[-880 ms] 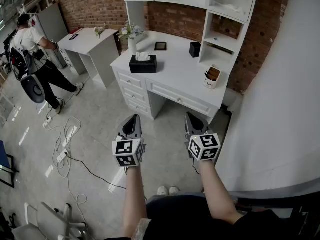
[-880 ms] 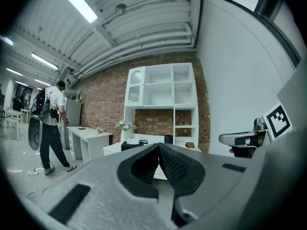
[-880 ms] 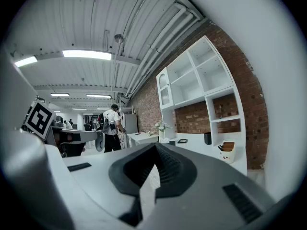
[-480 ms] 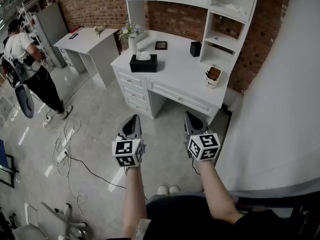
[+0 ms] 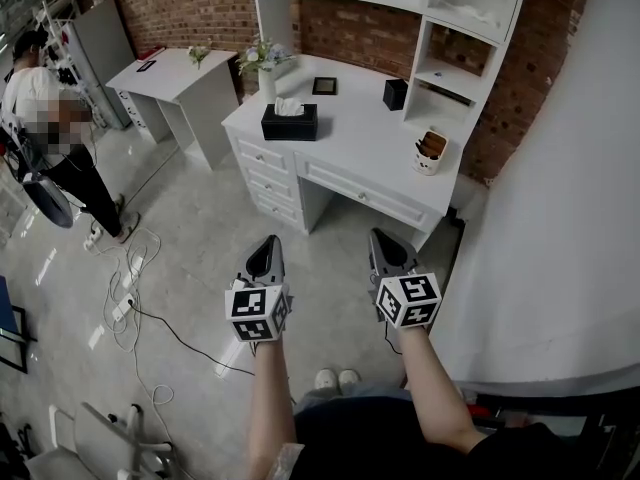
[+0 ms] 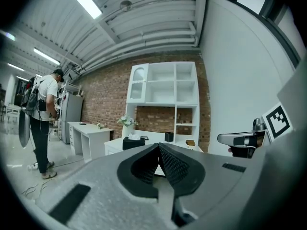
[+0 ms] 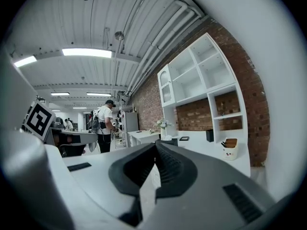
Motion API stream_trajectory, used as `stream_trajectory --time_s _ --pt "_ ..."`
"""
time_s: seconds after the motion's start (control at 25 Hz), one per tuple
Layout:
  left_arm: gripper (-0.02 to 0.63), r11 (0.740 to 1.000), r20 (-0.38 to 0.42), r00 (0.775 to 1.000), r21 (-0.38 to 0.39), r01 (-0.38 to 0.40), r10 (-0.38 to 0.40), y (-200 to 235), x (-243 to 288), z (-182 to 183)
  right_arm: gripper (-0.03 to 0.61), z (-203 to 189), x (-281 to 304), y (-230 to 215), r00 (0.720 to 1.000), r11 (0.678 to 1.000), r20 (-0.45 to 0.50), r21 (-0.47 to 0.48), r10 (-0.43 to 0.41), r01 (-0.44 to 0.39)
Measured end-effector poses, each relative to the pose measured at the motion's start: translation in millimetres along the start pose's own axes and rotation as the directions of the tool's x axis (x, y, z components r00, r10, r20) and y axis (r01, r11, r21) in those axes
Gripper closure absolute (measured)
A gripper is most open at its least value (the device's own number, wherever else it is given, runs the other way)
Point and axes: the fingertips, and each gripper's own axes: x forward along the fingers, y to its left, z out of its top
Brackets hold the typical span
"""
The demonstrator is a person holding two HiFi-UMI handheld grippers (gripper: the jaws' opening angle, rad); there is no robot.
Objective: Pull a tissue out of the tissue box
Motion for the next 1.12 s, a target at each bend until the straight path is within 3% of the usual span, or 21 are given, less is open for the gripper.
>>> stream_trajectory --time_s 0.2,0.4,0.48,1.12 --pt "0.604 1.0 -0.021 1.0 -0.01 -0.005 0.005 5.7 -3.8 -10.0 0.555 -3.9 3.8 8.3 0.999 0.999 -0.004 0.007 0.038 -0.038" --pt "0.604 1.0 -0.026 0.999 -0.015 -0.02 0.019 22.2 -4.9 -12.6 0.415 -2.6 15.4 19.9 0.995 0.994 0.008 0.042 0.1 -0.1" --pt "0.604 1.0 -0.023 0.999 -0.018 -0.023 0.023 30.2 -4.0 -12.5 0.389 -2.9 20.5 24.0 0.994 0.993 0.008 0.046 0.11 -0.11" --pt "0.604 1.0 0.047 0.999 0.001 0.004 -0.004 63.4 16.5 20.1 0.377 35.2 37.0 20.0 0.994 0.998 0.101 0.023 0.052 -0.055"
